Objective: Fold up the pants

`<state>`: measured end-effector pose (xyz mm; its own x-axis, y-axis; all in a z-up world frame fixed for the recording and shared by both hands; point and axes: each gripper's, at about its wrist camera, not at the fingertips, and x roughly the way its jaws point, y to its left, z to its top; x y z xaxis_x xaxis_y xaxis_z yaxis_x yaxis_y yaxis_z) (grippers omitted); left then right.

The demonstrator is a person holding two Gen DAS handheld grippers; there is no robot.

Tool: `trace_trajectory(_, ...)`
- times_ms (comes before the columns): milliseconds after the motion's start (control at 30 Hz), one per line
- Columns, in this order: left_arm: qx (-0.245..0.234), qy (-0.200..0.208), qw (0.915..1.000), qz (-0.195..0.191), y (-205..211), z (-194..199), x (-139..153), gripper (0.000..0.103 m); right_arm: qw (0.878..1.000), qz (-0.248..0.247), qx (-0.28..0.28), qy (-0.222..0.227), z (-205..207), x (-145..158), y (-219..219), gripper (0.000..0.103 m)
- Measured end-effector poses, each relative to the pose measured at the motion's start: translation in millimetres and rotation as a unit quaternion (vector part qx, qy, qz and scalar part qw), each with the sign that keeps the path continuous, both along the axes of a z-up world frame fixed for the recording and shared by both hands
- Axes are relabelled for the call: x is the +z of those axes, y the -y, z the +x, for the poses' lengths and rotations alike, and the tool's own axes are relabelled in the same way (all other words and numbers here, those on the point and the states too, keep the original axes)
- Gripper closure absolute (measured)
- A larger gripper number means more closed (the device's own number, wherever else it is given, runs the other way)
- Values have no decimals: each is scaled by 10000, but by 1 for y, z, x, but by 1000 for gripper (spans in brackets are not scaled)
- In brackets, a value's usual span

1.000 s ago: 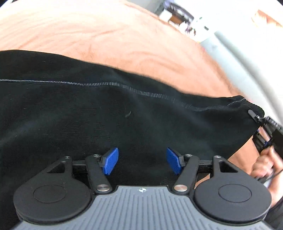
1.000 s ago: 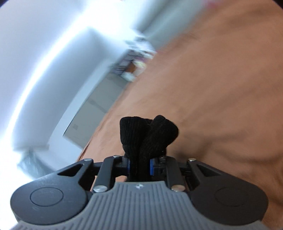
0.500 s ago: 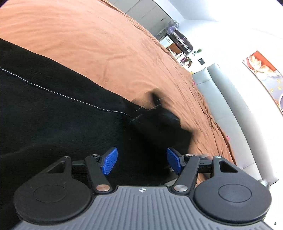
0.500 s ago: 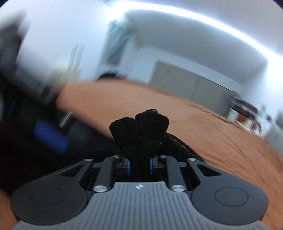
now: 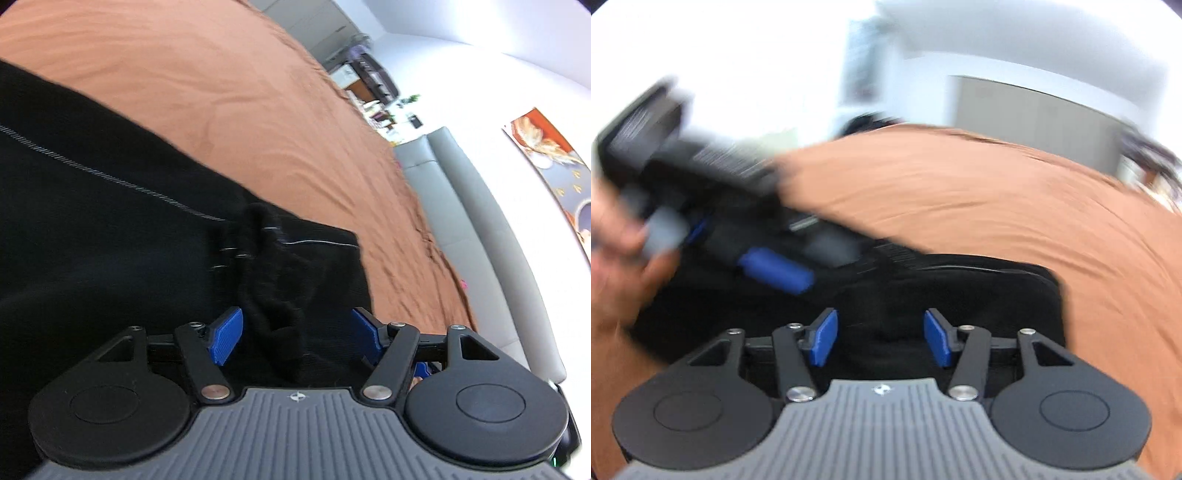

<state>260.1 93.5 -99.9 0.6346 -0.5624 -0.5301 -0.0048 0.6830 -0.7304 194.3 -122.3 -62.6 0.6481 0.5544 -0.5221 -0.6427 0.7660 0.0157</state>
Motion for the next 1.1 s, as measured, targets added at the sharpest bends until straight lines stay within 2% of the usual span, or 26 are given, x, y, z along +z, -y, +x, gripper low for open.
trace_trajectory(67, -66, -21, 9998, 192, 12, 6, -2, 26, 9980, 168, -599, -141, 11, -3, 21, 80)
trace_trajectory(100, -110, -138, 9986, 507, 19, 11, -5, 26, 9966, 115, -785, -216, 16, -7, 25, 81)
trace_trajectory(167, -227, -674, 9877, 1389, 34, 20, -21, 27, 9941, -191, -902, -564, 19, -24, 23, 80)
trace_trajectory(200, -254, -775, 9867, 1406, 35, 20, -27, 28, 9915, -464, -857, -857, 22, -36, 17, 80)
trace_trajectory(233, -177, -685, 9893, 1276, 32, 15, -28, 28, 9907, -623, -823, -883, 21, -44, 13, 80)
trace_trajectory(300, -88, -638, 9926, 1031, 20, 4, -19, 31, 9921, -646, -871, -627, 14, -37, 8, 80)
trace_trajectory(367, 162, -392, 9952, 876, -1, -18, -3, 32, 9937, -406, -967, -406, 7, -25, 6, 79)
trace_trajectory(433, 543, -130, 9954, 783, -30, -45, 12, 25, 9962, -159, -847, -143, -6, -14, 7, 74)
trace_trajectory(500, 1020, 63, 9925, 666, -67, -76, 21, 22, 9975, -115, -696, 16, -22, -5, 0, 72)
trace_trajectory(567, 1571, 163, 9852, 659, -107, -111, 25, 20, 9985, -75, -542, 36, -39, -3, 3, 72)
trace_trajectory(667, 2324, 255, 9702, 628, -162, -161, 24, 18, 9994, -19, -333, 28, -56, 0, -26, 72)
trace_trajectory(800, 3194, 266, 9460, 476, -225, -210, 12, 18, 9999, 41, -83, -99, -56, -2, -77, 72)
trace_trajectory(867, 3581, 251, 9321, 480, -250, -227, 5, 14, 9998, 81, 76, -151, -67, 2, -107, 72)
trace_trajectory(1000, 3975, 184, 9172, 181, -280, -235, -15, 14, 9978, 114, 614, -203, -90, 2, -175, 72)
trace_trajectory(1100, 4055, 327, 9134, -153, -296, -233, -26, 14, 9945, -2, 1032, -182, -103, -1, -224, 72)
